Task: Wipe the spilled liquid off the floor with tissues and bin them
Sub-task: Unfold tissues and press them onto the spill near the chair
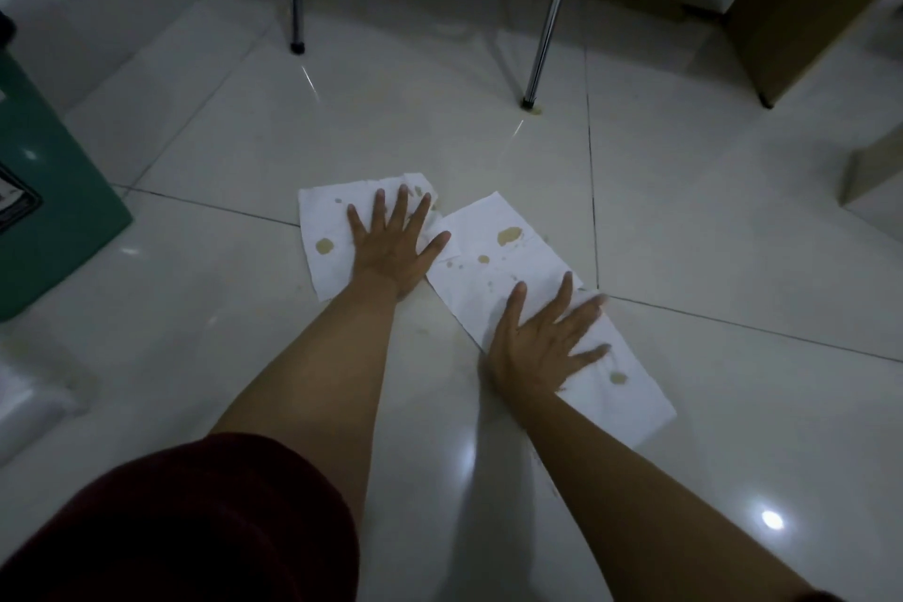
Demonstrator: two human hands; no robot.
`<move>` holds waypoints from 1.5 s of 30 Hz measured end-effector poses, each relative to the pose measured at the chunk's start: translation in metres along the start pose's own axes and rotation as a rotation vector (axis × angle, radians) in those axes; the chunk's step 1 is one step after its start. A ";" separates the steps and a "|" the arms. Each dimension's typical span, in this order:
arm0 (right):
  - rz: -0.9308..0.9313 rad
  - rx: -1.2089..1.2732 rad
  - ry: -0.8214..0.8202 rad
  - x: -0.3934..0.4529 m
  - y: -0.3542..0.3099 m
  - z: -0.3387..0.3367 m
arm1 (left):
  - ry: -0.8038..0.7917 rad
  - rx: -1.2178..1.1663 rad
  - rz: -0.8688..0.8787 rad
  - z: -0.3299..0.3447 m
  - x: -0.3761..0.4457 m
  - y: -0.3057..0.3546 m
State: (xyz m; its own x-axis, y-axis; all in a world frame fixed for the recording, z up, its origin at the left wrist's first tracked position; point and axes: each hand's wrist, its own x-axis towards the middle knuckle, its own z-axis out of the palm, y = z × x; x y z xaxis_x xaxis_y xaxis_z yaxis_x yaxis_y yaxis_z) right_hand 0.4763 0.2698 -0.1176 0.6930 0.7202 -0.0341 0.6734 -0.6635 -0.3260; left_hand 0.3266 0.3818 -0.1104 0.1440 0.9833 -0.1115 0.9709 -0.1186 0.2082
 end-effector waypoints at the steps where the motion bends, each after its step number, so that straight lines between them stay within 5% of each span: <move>1: -0.071 -0.026 -0.008 0.004 -0.003 0.001 | 0.010 0.001 0.007 0.001 0.001 0.000; 9: -0.386 0.003 -0.073 0.036 -0.023 0.004 | 0.079 0.010 0.138 0.004 0.007 0.004; 23: -0.524 0.005 -0.150 0.065 -0.042 0.013 | 0.115 -0.122 0.232 0.005 0.017 0.003; 31: -0.655 0.097 -0.219 0.063 -0.049 0.009 | 0.077 -0.022 0.046 0.001 0.014 -0.009; 45: -0.779 0.162 -0.305 0.045 -0.111 0.034 | 0.118 -0.061 0.012 0.002 0.012 -0.038</move>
State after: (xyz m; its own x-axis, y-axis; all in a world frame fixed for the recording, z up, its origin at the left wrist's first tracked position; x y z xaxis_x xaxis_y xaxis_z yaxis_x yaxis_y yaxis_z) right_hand 0.4240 0.3823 -0.1154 -0.0682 0.9976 0.0104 0.8681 0.0645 -0.4921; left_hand 0.2917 0.3978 -0.1213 0.1288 0.9916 0.0063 0.9551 -0.1258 0.2683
